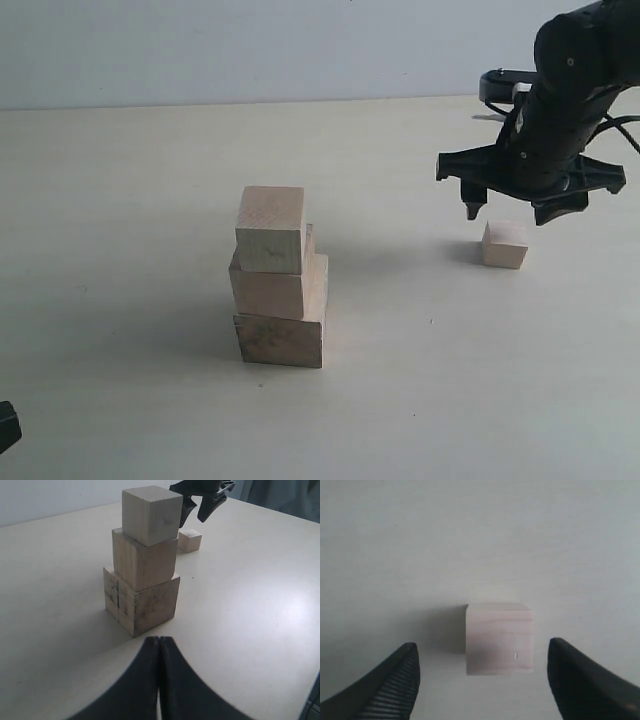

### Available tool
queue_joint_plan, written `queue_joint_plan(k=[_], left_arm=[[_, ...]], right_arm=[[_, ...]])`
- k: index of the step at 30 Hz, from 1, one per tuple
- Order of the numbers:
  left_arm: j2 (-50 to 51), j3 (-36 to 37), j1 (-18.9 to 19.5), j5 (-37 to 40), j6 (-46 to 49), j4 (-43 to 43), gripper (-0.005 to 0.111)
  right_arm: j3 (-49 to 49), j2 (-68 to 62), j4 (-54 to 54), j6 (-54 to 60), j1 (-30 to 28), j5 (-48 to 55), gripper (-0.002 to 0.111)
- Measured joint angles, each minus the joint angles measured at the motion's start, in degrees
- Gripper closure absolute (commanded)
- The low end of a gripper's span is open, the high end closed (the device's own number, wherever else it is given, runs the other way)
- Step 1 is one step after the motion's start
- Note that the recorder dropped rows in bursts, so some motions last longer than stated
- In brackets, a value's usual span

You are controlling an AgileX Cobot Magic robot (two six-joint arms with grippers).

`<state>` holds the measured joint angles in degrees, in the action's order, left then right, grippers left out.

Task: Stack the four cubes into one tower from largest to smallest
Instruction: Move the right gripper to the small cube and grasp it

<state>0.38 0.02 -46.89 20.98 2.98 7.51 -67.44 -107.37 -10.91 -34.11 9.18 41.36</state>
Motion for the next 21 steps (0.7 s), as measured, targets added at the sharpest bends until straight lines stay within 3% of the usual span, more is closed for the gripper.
queue_joint_plan(k=[15,17,21], left_arm=[[0.00,0.00,0.00,0.00,0.00,0.00,0.107],[0.00,0.00,0.00,0.00,0.00,0.00,0.107],[0.00,0.00,0.00,0.00,0.00,0.00,0.107]], right_arm=[[0.00,-6.95,-0.14,-1.02,-1.30,-5.24,0.044],[0.00,-7.46,-0.02,-1.02,-1.30,-5.23,0.055],[0.00,-7.04,-0.02,1.04,-1.30,-4.64,0.095]])
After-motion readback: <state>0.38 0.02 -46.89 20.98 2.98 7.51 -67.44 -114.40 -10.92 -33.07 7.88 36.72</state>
